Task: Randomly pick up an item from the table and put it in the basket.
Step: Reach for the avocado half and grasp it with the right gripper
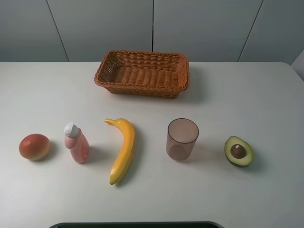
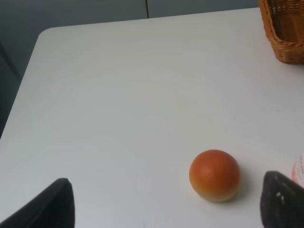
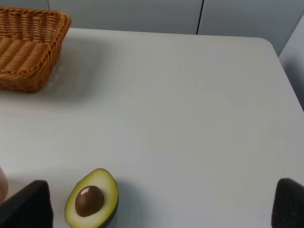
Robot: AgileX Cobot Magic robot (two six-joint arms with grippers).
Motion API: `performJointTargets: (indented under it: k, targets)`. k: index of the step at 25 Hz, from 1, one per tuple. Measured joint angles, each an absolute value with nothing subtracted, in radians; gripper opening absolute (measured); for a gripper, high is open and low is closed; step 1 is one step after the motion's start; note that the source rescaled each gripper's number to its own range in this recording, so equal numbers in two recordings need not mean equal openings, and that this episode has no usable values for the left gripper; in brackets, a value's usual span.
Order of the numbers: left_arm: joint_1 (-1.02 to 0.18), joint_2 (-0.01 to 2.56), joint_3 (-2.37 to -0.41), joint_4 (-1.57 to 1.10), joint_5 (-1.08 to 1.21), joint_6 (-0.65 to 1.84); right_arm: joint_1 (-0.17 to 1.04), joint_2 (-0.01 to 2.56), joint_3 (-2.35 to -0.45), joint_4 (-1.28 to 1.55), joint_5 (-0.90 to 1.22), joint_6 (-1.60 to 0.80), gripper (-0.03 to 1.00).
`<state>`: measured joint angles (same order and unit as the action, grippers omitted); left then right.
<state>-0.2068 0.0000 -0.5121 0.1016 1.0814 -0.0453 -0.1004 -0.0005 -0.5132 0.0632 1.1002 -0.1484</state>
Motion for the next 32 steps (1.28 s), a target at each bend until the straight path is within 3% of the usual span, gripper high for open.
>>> performJointTargets:
  k: [32]
  targets:
    - [-0.207, 0.0, -0.512, 0.102, 1.081, -0.045, -0.1, 0.0, -0.513, 0.045, 1.102, -0.142, 1.0]
